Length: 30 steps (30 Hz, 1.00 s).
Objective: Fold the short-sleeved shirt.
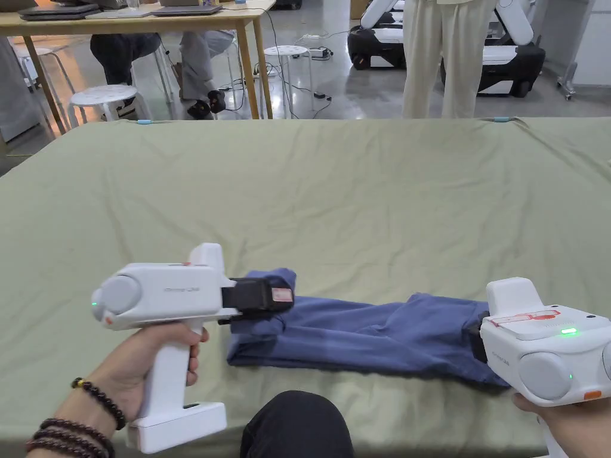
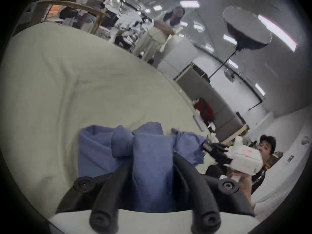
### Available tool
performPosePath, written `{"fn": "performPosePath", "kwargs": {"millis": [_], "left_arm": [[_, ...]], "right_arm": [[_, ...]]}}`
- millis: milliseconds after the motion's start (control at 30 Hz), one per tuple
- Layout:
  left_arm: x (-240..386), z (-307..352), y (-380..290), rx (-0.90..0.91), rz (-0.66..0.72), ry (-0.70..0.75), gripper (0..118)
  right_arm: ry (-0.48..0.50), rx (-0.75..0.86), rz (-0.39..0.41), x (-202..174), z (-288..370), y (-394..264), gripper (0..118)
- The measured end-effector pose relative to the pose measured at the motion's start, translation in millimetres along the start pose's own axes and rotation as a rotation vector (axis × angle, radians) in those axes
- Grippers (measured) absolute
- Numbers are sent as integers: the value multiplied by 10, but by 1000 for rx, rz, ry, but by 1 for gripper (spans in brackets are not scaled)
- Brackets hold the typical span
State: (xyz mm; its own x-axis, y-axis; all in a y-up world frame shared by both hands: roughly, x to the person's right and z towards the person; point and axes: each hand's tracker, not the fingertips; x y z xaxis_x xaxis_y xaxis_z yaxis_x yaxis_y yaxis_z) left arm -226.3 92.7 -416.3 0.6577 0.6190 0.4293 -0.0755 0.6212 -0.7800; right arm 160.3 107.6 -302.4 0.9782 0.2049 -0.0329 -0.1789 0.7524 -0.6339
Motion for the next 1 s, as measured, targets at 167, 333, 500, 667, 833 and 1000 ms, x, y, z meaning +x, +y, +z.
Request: {"fn": "performPosePath", "kwargs": {"millis": [167,333,500,667,833,1000], "left_arm": [[78,-504,-89,-136,60,73,15],[31,-513,-36,-98,95,-31,74],[239,-197,80,-6,-66,-12,105],[-155,228,186,61,40,-49,69],[-356,240,59,23,68,33,0],[-321,54,-17,-21,24,6,0]], "right_arm": [[-4,-5,-2,79,19,-36,0],[-14,-14,-9,149,-50,-59,0],[-7,-19,-11,103,-71,-44,0],[5,-20,-5,50,-113,-52,0],[13,-26,-1,12,-148,-53,0],[18,-30,4,16,-130,-31,0]]}}
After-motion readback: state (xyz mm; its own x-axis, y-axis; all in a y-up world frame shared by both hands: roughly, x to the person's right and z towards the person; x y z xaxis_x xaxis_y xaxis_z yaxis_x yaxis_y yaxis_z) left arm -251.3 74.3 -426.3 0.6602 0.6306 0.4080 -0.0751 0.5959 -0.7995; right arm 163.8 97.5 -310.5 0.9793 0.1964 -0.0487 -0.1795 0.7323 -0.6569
